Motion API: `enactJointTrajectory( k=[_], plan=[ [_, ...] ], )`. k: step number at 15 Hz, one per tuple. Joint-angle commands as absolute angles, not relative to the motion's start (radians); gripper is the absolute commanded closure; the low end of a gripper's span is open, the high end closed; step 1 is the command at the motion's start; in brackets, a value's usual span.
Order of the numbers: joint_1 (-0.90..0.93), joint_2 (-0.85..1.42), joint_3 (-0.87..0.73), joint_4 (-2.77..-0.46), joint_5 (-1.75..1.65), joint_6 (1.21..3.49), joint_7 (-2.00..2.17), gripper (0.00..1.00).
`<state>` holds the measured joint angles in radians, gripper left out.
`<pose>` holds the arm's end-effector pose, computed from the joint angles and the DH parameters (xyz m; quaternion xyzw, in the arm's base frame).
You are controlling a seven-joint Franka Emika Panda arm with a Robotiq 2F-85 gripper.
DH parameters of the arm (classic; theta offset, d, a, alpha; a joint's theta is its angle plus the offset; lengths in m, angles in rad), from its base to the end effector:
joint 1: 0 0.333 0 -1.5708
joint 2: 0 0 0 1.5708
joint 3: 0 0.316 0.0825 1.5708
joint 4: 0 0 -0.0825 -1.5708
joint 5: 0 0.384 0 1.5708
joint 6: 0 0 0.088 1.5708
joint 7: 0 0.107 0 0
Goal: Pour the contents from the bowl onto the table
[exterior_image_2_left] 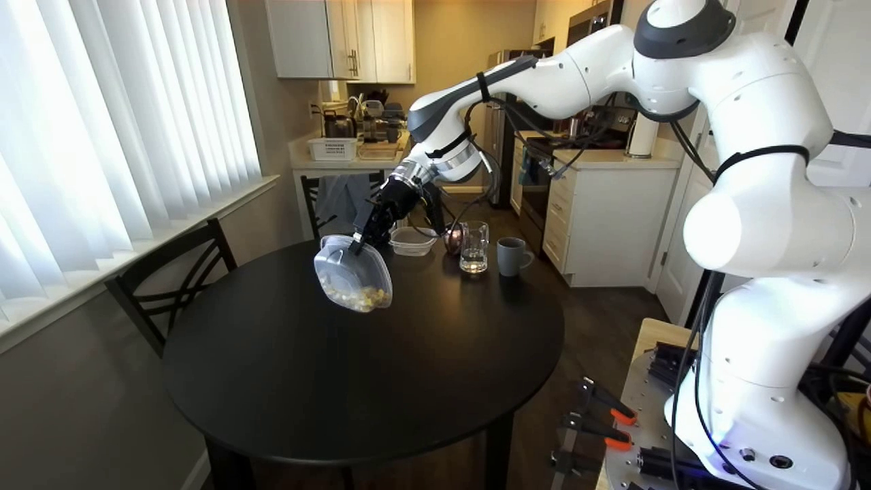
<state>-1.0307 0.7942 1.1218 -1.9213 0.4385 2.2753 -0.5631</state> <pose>0.6216 0.0091 0.2924 -0.8662 -0.0907 -0.0747 0.4857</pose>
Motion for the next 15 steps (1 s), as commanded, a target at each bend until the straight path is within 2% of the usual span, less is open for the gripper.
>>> enactJointTrajectory(
  k=[1, 11, 15],
  plan=[
    [-0.986, 0.836, 1.069, -1.826, 0.502, 2.041, -0.604, 0.99],
    [-0.611, 0.967, 0.618, -1.405, 0.711, 1.305, -0.532, 0.99],
    [-0.459, 0.96, 0.389, -1.335, 0.941, 1.131, -0.403, 0.99]
  ],
)
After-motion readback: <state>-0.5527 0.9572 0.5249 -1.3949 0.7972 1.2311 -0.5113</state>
